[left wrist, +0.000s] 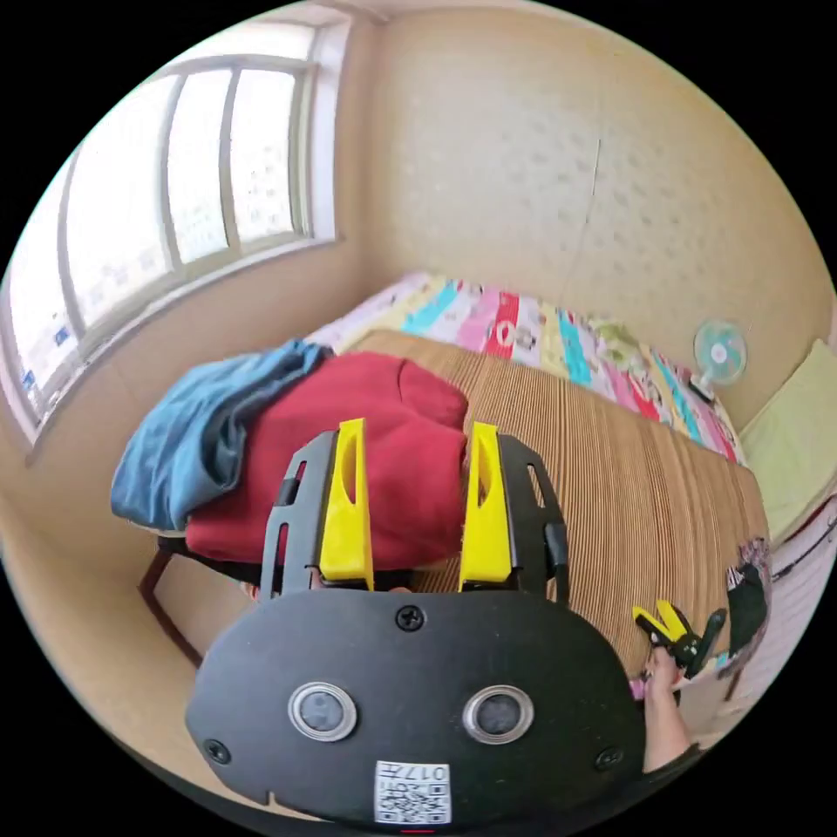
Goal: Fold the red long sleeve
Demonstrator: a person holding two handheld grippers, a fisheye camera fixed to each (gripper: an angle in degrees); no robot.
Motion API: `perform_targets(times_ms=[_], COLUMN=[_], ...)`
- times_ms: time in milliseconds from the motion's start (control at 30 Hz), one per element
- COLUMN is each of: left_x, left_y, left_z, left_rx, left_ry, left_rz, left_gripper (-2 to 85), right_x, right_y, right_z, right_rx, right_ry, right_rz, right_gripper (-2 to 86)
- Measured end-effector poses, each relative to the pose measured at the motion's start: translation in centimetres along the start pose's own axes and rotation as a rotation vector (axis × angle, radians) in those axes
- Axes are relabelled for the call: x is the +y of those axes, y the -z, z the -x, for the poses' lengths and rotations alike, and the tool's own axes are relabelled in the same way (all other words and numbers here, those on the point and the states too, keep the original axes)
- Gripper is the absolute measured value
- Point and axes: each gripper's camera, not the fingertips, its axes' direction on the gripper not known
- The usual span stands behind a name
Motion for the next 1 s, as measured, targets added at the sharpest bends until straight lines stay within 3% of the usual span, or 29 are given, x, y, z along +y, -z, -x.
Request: perform_targets(times_ms=[33, 100, 167, 267, 333, 400, 467, 567, 633, 733, 900, 1000], left_x=[-0.7, 0.5, 2.1, 7.1, 13.6, 18.8, 23.1, 28.7, 30.7, 30.7, 27.2, 24.7], left_y=[-3.9, -5.3, -4.3, -1.2, 0.5, 0.5, -1.2, -5.0, -5.7, -3.6, 1.8, 2.3], left_z=[-0.5, -2.6, -4.8, -9.4, -13.8, -16.6, -18.0, -18.7, -19.1, -20.3, -25.2, -30.0], left_rx=[-0.068, -0.145, -0.063, 0.144, 0.365, 0.531, 0.641, 0.638, 0.615, 0.627, 0.612, 0.668], left_ry=[-0.002, -0.055, -0.069, -0.164, -0.346, -0.458, -0.431, -0.309, -0.333, -0.401, -0.481, -0.525], left_rz=[0.087, -0.004, -0.086, -0.186, -0.25, -0.216, -0.108, 0.064, 0.141, 0.152, 0.032, 0.05], left_gripper=[13.5, 9.2, 6.6, 5.7, 5.5, 5.8, 6.3, 8.5, 9.6, 10.8, 10.7, 11.3], right_x=[-0.1, -0.3, -0.4, -0.5, -0.7, -0.7, -0.7, 0.5, 3.1, 6.2, 10.2, 11.8], right_y=[0.3, 0.7, 1.3, 2.5, 3.3, 4.0, 5.0, 7.3, 9.0, 9.9, 13.4, 14.9], right_z=[-0.4, -1.2, -2.2, -4.1, -5.6, -6.7, -8.1, -13.5, -18.9, -23.0, -24.4, -23.7], right_rx=[0.005, -0.005, -0.022, -0.033, -0.043, -0.052, -0.077, -0.242, -0.514, -0.89, -1.017, -0.998], right_ry=[-0.004, -0.012, -0.019, -0.056, -0.08, -0.091, -0.109, -0.251, -0.37, -0.362, -0.281, -0.164], right_rz=[-0.001, -0.003, -0.009, -0.02, -0.023, -0.027, -0.035, -0.061, -0.127, -0.156, -0.125, 0.0], right_gripper=[17.7, 17.5, 17.0, 15.3, 14.1, 13.4, 12.7, 11.3, 12.6, 14.4, 16.4, 14.5])
